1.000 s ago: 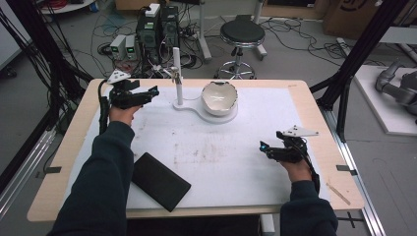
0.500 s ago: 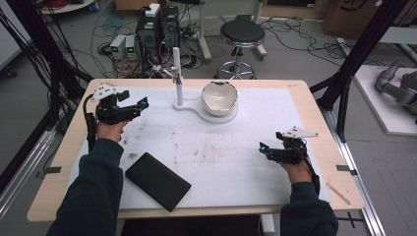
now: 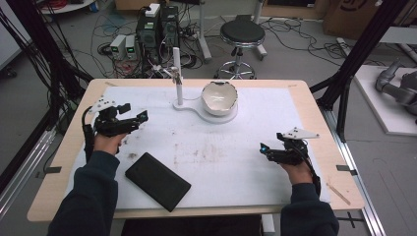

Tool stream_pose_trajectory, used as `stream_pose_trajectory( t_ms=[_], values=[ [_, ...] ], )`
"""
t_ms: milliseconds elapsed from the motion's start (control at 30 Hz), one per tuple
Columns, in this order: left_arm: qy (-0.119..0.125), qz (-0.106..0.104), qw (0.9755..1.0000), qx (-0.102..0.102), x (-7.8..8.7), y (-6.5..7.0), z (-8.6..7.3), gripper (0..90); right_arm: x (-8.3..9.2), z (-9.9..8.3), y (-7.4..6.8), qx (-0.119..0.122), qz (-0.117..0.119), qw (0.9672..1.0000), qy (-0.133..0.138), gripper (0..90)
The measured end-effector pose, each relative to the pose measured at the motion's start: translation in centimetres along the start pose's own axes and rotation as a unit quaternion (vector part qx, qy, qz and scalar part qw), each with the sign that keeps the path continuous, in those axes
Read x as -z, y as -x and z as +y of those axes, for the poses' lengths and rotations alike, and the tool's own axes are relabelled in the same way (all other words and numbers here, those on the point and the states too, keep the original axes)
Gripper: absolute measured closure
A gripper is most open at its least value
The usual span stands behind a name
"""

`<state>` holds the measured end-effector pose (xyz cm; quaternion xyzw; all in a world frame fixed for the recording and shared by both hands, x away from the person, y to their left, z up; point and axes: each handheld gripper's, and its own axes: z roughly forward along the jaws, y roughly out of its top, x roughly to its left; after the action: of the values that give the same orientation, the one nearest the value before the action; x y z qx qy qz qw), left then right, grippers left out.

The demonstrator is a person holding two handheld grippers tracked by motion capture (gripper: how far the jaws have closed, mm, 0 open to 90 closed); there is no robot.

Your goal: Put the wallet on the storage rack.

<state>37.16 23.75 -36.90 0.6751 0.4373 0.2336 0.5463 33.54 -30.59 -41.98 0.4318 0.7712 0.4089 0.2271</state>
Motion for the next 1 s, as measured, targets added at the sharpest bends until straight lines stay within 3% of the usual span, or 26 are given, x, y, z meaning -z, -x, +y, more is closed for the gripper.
stream_pose_trajectory(
  t_ms=[267, 467, 600, 667, 700, 733, 867, 933, 967, 1000],
  values=[
    [-0.046, -0.013, 0.9987, 0.015, 1.8, 0.1, -2.9, 20.1, 0.0, 0.3, -0.4, 0.01, 0.006, 0.9999, 0.007, 20.0],
    [-0.082, -0.03, 0.9961, 0.015, 4.0, 0.8, -5.2, 23.0, 0.1, 0.5, -1.2, 0.024, 0.017, 0.9995, 0.01, 20.0],
    [-0.11, -0.046, 0.9926, 0.023, 6.0, 1.0, -7.6, 25.7, 0.3, 0.7, -1.6, 0.023, 0.018, 0.9995, 0.013, 20.1],
    [-0.128, -0.055, 0.9898, 0.032, 6.3, 1.0, -8.7, 27.6, 0.1, 0.7, -1.7, 0.028, 0.02, 0.9993, 0.012, 20.0],
    [-0.128, -0.055, 0.9898, 0.032, 6.3, 1.0, -8.7, 27.6, 0.0, 0.7, -1.8, 0.028, 0.021, 0.9993, 0.008, 20.0],
    [-0.149, -0.065, 0.9859, 0.037, 6.3, 1.1, -9.4, 27.6, -0.2, 0.8, -1.8, 0.027, 0.023, 0.9994, 0.006, 20.0],
    [-0.182, -0.073, 0.98, 0.031, 5.6, 1.5, -9.9, 27.5, -0.5, 0.9, -2.0, 0.03, 0.026, 0.9992, 0.005, 20.0],
    [-0.209, -0.075, 0.9744, 0.035, 5.1, 1.6, -10.4, 27.5, -0.5, 0.9, -1.9, 0.03, 0.026, 0.9992, 0.003, 20.0],
    [-0.205, -0.075, 0.9756, 0.023, 5.1, 1.7, -10.4, 26.9, -0.5, 0.9, -1.9, 0.029, 0.025, 0.9993, 0.002, 20.0],
    [-0.208, -0.075, 0.975, 0.026, 5.1, 1.8, -10.4, 28.7, -0.5, 0.8, -1.9, 0.029, 0.026, 0.9993, 0.003, 20.0]
  ],
)
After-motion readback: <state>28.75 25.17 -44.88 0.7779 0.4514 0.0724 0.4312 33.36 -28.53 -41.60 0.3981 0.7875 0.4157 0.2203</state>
